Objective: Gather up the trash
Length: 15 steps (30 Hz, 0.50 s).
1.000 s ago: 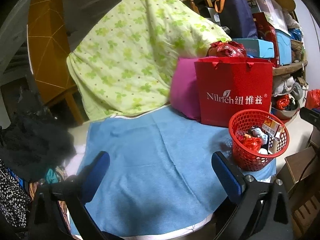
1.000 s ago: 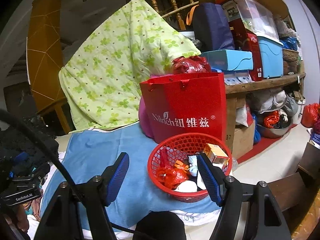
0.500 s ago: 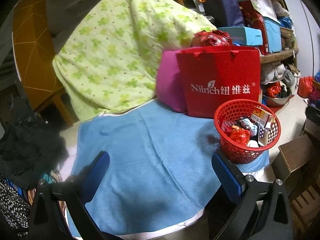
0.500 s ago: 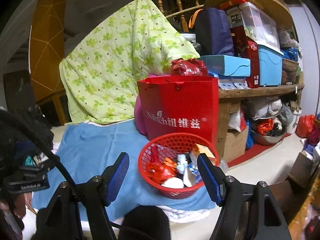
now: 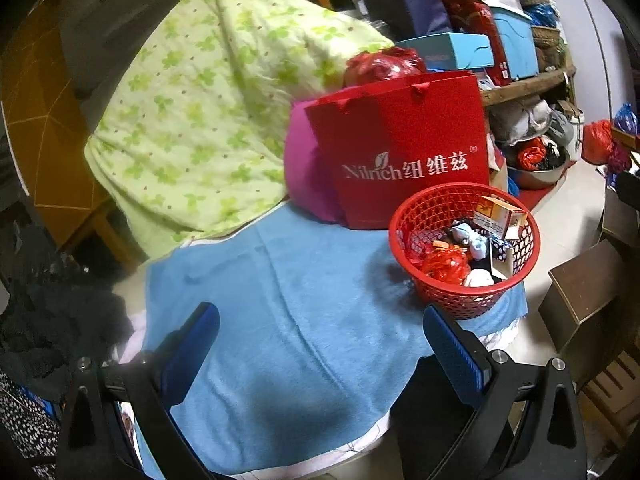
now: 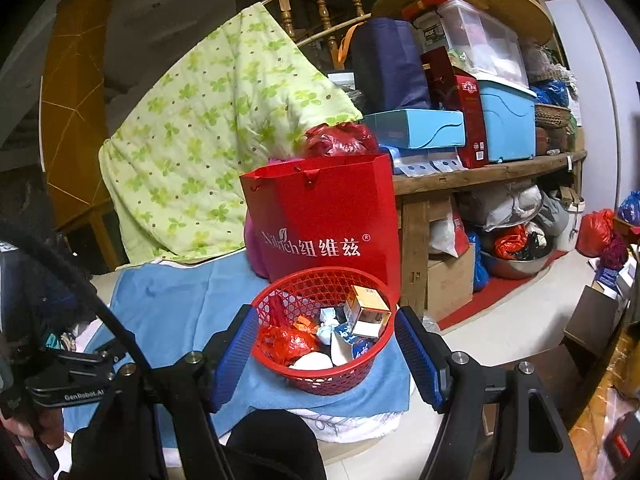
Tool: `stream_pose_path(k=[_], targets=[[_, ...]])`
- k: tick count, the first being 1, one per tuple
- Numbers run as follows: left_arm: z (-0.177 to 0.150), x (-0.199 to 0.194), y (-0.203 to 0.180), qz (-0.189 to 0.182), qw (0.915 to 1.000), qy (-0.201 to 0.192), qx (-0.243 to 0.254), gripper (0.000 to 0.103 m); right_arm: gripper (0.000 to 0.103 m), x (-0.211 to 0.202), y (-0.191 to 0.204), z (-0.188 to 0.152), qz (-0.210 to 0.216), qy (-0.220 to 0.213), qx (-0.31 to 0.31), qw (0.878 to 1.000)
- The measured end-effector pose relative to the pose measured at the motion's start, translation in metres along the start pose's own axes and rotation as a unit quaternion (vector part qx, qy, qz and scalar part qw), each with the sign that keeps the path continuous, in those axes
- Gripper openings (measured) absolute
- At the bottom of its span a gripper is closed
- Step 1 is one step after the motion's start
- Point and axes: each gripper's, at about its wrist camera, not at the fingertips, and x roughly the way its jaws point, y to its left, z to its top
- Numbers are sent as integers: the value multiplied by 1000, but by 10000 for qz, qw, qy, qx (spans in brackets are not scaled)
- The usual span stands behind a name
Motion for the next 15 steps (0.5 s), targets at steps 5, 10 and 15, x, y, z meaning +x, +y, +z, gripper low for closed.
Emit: stream_pose_path(k=[5, 10, 15], targets=[[2, -3, -8, 32, 10000, -44, 65, 101, 74, -1, 1, -1, -141, -96, -111, 9998], [1, -5, -12, 70, 9999, -66, 99, 101, 74, -1, -3, -2, -201, -87, -127, 9997], [0, -5, -14, 78, 9999, -63, 124, 101, 74, -1, -4, -2, -194, -92, -139, 9997]])
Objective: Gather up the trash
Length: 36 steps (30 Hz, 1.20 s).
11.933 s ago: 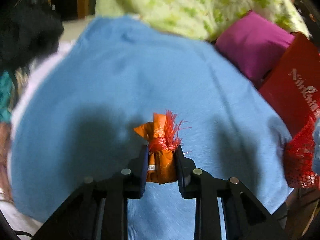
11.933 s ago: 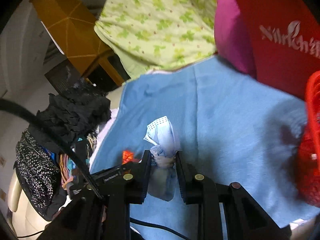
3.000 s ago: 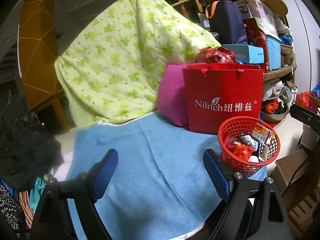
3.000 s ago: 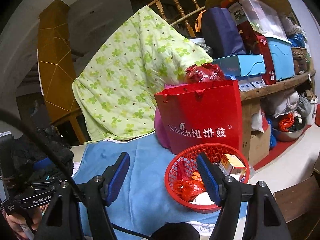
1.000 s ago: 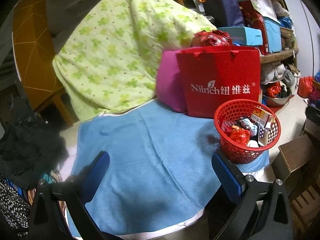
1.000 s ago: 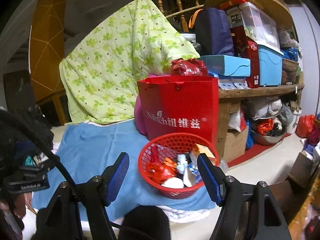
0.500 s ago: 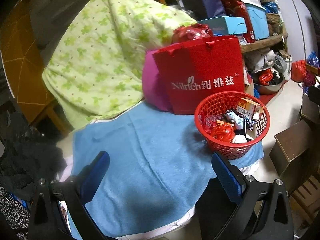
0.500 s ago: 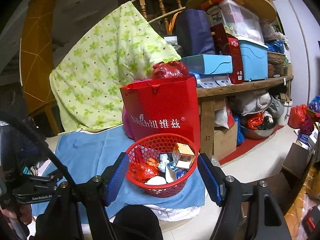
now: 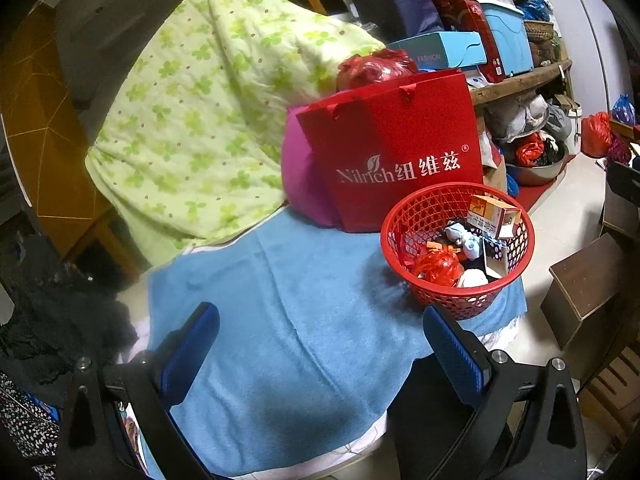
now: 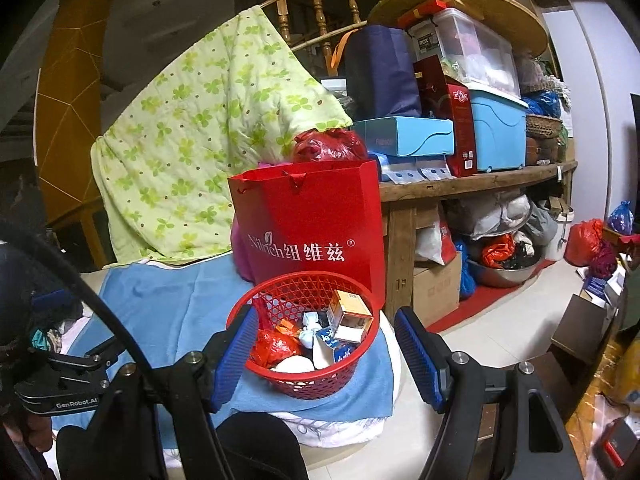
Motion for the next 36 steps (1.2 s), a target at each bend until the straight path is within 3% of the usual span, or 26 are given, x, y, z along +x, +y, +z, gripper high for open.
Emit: stream_pose_path(k=[36], targets=[[-15, -7, 31, 150, 9994, -38, -326, 101, 74, -1, 28, 1, 122, 83, -362, 9992]])
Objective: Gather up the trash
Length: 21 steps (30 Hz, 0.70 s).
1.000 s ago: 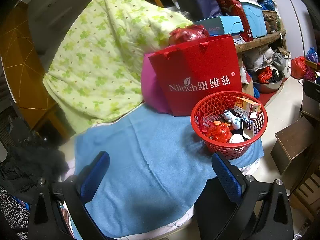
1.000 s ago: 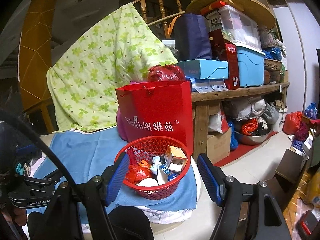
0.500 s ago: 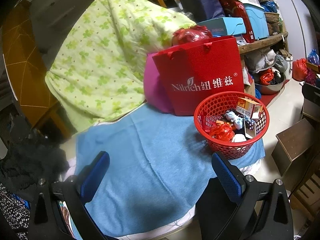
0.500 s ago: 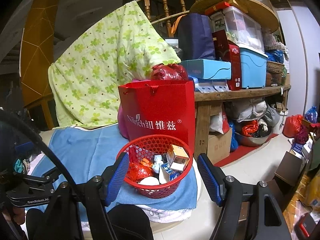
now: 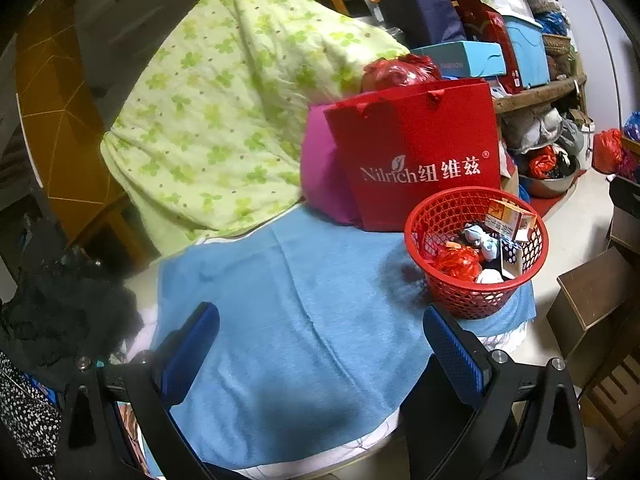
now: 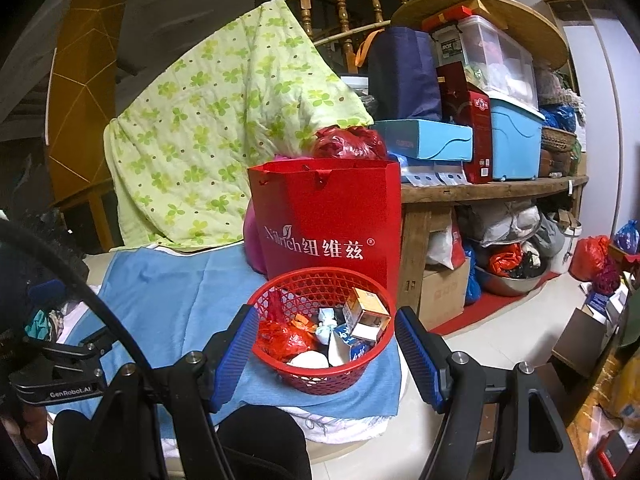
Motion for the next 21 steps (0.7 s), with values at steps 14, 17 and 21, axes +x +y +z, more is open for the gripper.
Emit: stream_pose_path(k=[14, 17, 21], targets=[[-3, -9, 17, 45, 9999, -94, -139, 101, 74, -7, 16, 6, 123, -2, -182, 9998], [-4, -11, 18, 44, 9998, -101, -150, 101, 74, -9, 19, 6, 134, -23, -205, 9997], [-4, -11, 20, 48, 9998, -82, -169, 101, 74, -9, 21, 6, 135, 0, -215, 9997]])
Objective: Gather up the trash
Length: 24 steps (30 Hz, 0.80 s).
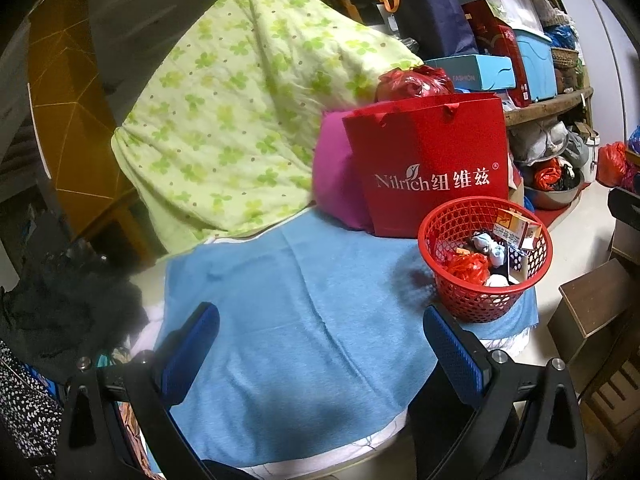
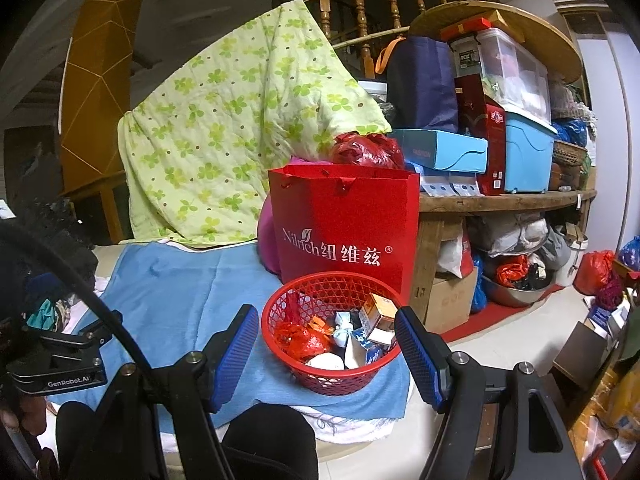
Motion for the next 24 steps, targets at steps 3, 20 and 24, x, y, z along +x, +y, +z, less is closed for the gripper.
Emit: stream_pose_path(k=[3, 20, 24], targets=[[0, -1, 1, 11, 10000, 4, -6, 101, 74, 1, 1, 0, -2, 17, -9, 10000], [-4, -1, 1, 10, 10000, 22, 9, 101, 74, 2, -3, -1, -16, -20, 27, 10000], [-5, -1, 1, 3, 10000, 30, 7, 101, 74, 2, -4, -1, -14, -13, 26, 10000]])
